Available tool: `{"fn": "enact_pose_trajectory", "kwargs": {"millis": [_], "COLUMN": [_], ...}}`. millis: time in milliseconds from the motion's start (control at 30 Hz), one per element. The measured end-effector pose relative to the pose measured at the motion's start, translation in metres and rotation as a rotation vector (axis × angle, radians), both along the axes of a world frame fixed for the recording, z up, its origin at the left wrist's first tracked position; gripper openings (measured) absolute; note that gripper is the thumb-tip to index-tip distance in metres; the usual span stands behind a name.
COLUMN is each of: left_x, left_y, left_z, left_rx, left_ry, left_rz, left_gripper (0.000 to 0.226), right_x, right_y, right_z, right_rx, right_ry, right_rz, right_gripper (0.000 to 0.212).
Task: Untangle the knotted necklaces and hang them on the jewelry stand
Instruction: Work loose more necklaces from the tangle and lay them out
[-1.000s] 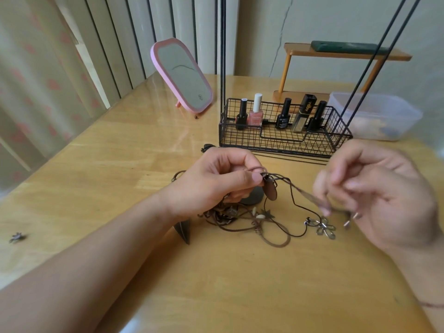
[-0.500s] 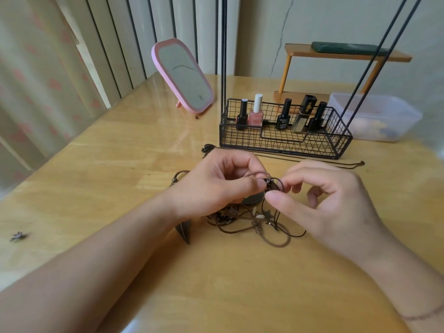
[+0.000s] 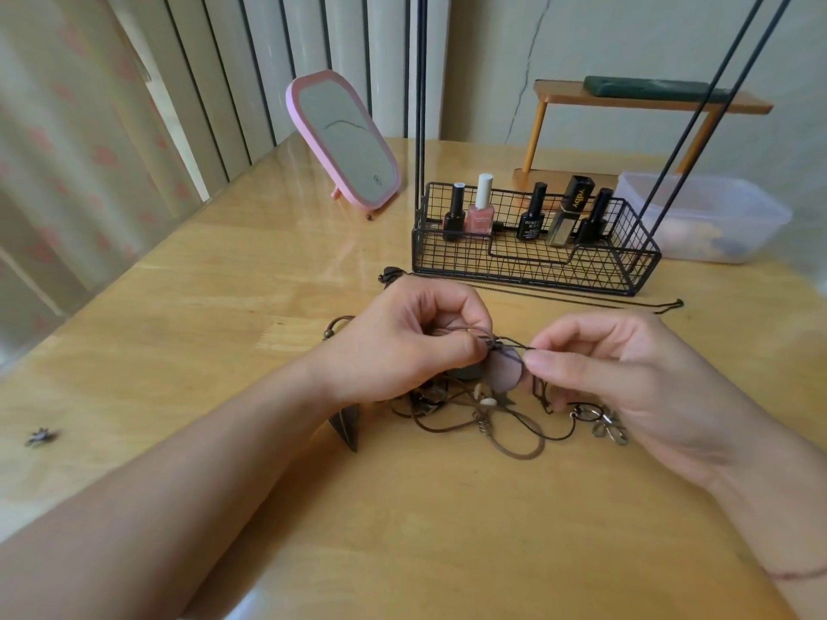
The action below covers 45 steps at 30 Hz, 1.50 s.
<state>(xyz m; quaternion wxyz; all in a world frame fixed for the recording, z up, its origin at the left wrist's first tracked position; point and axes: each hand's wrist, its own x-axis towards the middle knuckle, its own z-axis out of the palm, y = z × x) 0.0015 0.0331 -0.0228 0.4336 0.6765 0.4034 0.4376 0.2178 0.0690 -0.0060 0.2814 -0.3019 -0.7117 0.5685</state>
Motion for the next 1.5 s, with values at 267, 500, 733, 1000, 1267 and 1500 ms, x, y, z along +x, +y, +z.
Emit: {"fn": "enact_pose_trajectory", "kwargs": {"millis": [267, 500, 733, 1000, 1267, 1500], "left_x": [-0.003, -0.005, -0.004, -0.003, -0.003, -0.001], "left_y": [0.003, 0.003, 0.003, 0.002, 0.001, 0.0], "left_z": [-0.002, 0.0, -0.002, -0.002, 0.0, 0.002], "left_rx": [-0.007, 0.017, -0.001, -0.001, -0.03, -0.039], "left_ry": [-0.014, -0.035, -0.074, -0.156, -0.313, -0.273], "left_rz": [-0.022, -0.049, -0.078, -0.103, -0.059, -0.092], "left_gripper": [0.009, 0.012, 0.01, 0.008, 0.011, 0.013], "right_x": [0.0, 0.005, 0.009, 0.009, 0.013, 0.009], "right_y": [0.002, 0.012, 0.014, 0.016, 0.016, 0.013], "right_z": [-0.001, 0.001, 0.006, 0.006, 0.002, 0.006], "right_rx": [-0.149, -0.138, -0.128, -0.123, 0.113, -0.171], "right_ry": [0.06, 0.258, 0.487, 0.591, 0.544, 0.592], "right_rz": [0.137, -0.072, -0.022, 0.029, 0.069, -0.009], "right_gripper": [0.028, 0.04, 0.042, 0.027, 0.01, 0.021]}}
